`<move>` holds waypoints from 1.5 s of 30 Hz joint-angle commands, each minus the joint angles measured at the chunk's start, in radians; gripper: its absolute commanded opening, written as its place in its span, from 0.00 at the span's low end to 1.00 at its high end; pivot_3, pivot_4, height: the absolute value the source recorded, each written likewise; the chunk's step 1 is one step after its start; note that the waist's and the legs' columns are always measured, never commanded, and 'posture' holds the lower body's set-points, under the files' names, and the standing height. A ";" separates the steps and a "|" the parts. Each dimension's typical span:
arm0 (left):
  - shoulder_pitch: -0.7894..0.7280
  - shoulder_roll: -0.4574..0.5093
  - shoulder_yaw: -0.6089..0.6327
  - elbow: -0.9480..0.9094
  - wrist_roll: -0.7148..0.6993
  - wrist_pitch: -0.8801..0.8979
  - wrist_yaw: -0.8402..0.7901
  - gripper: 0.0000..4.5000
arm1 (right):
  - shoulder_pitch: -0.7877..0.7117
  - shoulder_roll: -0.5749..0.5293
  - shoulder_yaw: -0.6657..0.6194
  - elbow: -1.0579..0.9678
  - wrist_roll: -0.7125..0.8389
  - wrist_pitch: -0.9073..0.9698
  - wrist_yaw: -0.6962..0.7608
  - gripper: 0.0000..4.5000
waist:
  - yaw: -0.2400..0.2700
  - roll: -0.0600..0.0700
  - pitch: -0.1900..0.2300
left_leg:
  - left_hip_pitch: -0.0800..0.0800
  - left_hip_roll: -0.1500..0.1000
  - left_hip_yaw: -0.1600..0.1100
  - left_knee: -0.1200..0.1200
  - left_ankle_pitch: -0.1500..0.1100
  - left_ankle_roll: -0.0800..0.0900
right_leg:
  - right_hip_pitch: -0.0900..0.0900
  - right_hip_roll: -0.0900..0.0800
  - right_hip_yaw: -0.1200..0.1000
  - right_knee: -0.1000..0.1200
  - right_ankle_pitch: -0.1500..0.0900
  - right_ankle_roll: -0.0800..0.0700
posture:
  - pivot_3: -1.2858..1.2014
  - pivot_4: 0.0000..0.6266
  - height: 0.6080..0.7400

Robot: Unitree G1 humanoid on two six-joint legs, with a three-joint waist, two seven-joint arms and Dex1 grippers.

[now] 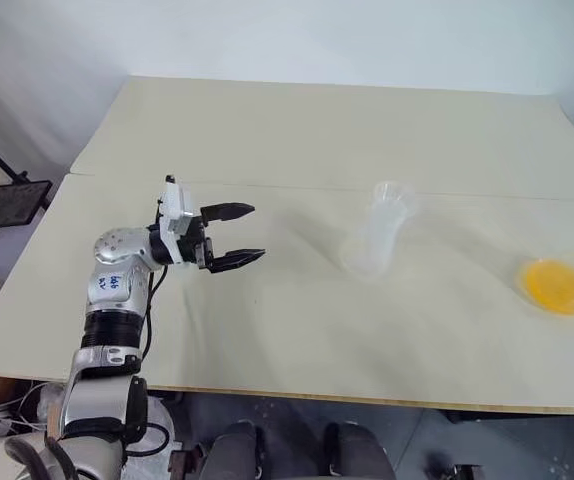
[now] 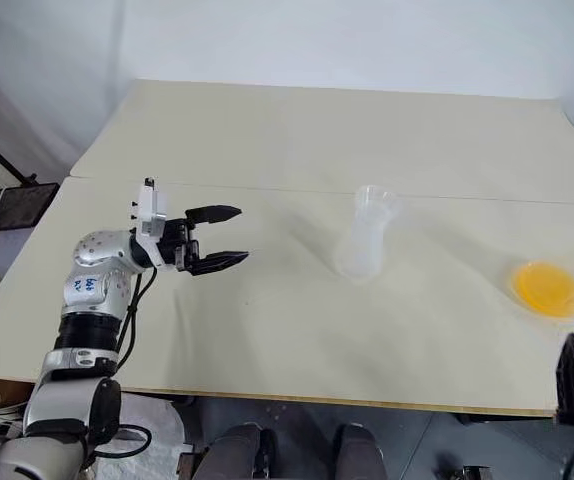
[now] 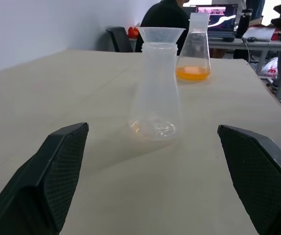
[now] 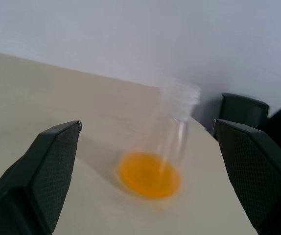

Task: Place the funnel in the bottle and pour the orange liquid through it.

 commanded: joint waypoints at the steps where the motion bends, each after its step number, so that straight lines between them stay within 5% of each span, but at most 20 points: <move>1: 0.032 0.026 -0.027 -0.086 -0.044 0.051 -0.012 1.00 | 0.023 0.017 -0.036 0.012 0.040 -0.039 -0.017 1.00 | -0.001 0.000 0.000 | 0.000 0.000 0.000 0.000 0.000 0.000 | 0.000 0.000 0.001 0.000 0.000 0.000 | 0.52 0.24 1.00; 5: 0.059 0.034 -0.042 -0.129 -0.059 0.064 -0.006 1.00 | -0.006 -0.037 -0.033 0.010 0.090 0.037 -0.058 1.00 | -0.002 0.001 0.000 | 0.000 0.000 0.001 0.000 0.000 0.000 | 0.000 0.000 0.002 0.000 0.000 0.000 | 0.52 0.24 1.00; 14: 0.118 0.062 -0.054 -0.232 -0.101 0.113 0.013 1.00 | -0.224 -0.374 -0.121 0.098 0.275 0.434 -0.283 1.00 | 0.000 0.004 -0.002 | 0.001 0.001 0.002 0.000 0.000 0.000 | 0.000 0.001 0.004 0.000 0.000 0.000 | 0.52 0.24 1.00; 26: 0.187 0.083 -0.051 -0.322 -0.138 0.126 0.074 1.00 | -0.503 -0.656 -0.072 0.434 0.219 0.611 -0.135 1.00 | 0.001 0.004 -0.002 | 0.001 0.000 0.003 0.001 0.000 0.002 | 0.000 0.000 0.005 -0.001 0.000 0.000 | 0.52 0.24 1.00; 41: 0.216 0.096 -0.048 -0.369 -0.155 0.126 0.120 1.00 | -0.784 -0.720 0.013 0.701 0.101 0.584 0.017 1.00 | 0.002 0.004 -0.002 | 0.000 0.000 0.004 0.001 0.000 0.002 | 0.000 0.000 0.005 -0.002 0.000 0.000 | 0.52 0.24 1.00; 45: 0.218 0.097 -0.048 -0.373 -0.155 0.125 0.127 1.00 | -0.805 -0.704 0.018 0.718 0.070 0.550 0.032 0.80 | 0.002 0.004 -0.002 | 0.000 0.000 0.004 0.001 0.000 0.001 | 0.000 0.000 0.005 -0.002 0.000 0.000 | 0.52 0.24 1.00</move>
